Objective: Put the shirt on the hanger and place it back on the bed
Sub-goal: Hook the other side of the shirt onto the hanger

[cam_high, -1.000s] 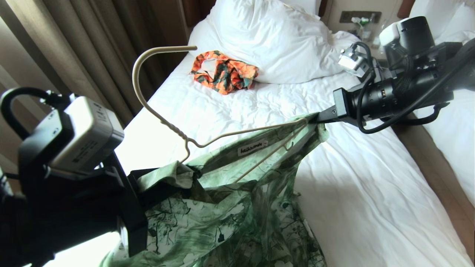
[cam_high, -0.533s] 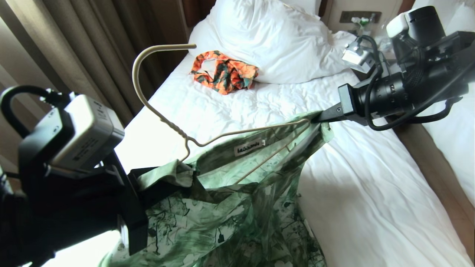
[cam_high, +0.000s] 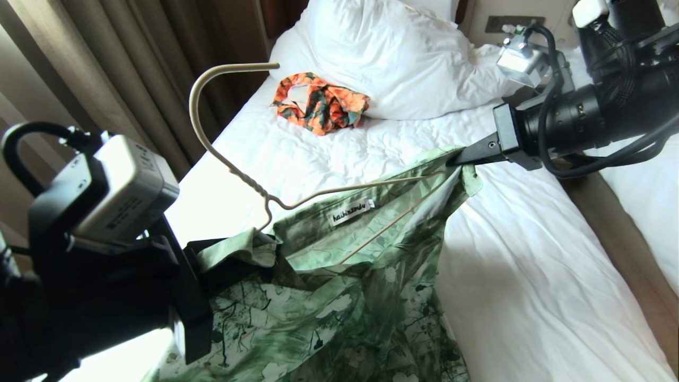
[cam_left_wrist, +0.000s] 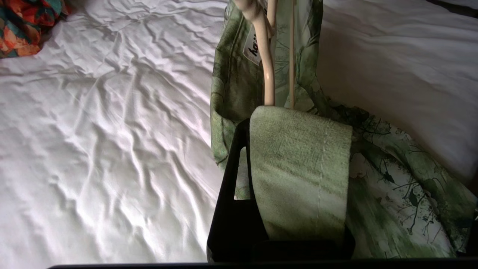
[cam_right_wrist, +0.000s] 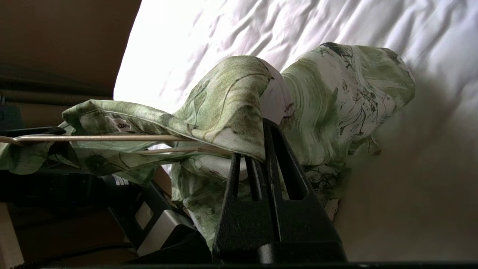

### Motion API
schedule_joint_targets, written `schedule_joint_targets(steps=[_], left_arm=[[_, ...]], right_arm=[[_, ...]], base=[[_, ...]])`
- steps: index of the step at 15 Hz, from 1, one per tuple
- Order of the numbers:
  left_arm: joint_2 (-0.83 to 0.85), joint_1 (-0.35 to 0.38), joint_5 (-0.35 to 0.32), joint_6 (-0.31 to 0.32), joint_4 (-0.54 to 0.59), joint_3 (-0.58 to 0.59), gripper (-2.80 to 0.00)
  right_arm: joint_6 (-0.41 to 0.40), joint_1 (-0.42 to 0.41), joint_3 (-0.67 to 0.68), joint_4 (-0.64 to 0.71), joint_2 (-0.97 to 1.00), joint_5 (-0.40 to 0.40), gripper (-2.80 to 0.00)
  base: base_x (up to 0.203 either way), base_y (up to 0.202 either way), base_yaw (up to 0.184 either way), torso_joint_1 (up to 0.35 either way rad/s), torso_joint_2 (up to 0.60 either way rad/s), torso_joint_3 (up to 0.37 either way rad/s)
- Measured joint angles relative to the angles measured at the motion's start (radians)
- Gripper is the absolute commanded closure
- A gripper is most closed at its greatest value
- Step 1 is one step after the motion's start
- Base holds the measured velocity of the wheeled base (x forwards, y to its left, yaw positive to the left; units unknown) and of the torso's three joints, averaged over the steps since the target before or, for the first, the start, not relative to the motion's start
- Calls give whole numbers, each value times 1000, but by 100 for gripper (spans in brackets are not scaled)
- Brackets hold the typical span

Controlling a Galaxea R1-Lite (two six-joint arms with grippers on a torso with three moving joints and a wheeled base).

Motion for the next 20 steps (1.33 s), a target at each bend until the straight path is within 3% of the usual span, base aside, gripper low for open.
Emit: schedule_joint_targets(steps=[5, 12, 16, 20], left_arm=[[0, 3, -2, -3, 0, 2, 0], [7, 2, -4, -23, -20, -18, 0], [50, -22, -6, -128, -71, -9, 0], [122, -60, -7, -175, -172, -6, 0]], right_arm=[[15, 40, -12, 8, -27, -1, 0], [-16, 174, -21, 3, -71, -45, 0], [-19, 238, 3, 3, -99, -41, 0], [-26, 301, 13, 2, -114, -31, 0]], base=[[0, 0, 0, 0, 0, 0], [0, 0, 0, 0, 0, 0], [0, 0, 0, 0, 0, 0], [0, 0, 0, 0, 0, 0]])
